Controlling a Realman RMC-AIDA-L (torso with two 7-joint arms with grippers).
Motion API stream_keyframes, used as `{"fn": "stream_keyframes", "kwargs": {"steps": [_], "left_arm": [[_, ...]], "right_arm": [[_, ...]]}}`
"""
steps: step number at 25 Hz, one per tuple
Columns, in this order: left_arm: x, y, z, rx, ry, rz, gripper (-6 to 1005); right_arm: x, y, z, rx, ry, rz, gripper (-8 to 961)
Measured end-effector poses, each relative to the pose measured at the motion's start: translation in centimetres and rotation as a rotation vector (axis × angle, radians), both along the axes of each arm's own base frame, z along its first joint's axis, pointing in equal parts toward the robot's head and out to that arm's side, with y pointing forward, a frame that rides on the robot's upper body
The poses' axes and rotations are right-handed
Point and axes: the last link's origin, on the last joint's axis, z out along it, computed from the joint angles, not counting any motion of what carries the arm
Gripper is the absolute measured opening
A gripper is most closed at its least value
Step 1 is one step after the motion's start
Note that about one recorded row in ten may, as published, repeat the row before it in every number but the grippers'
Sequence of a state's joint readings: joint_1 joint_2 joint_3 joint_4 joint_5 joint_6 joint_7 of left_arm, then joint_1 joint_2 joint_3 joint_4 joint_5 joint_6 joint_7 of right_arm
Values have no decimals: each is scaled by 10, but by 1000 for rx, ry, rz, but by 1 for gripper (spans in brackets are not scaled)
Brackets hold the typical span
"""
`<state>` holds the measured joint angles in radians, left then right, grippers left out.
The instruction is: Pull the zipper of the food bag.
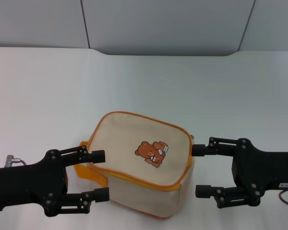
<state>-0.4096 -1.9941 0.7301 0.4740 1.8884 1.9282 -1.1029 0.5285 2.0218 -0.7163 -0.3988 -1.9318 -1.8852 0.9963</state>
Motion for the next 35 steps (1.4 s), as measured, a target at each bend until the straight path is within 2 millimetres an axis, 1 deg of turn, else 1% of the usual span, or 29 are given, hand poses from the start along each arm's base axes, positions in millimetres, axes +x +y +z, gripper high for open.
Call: {"fn": "stream_keyframes", "kwargs": {"steps": [35], "left_arm": [[4,3,-4,-1,-1,-8,801]], "right_arm": [[0,0,0,5,-2,1,791]]}}
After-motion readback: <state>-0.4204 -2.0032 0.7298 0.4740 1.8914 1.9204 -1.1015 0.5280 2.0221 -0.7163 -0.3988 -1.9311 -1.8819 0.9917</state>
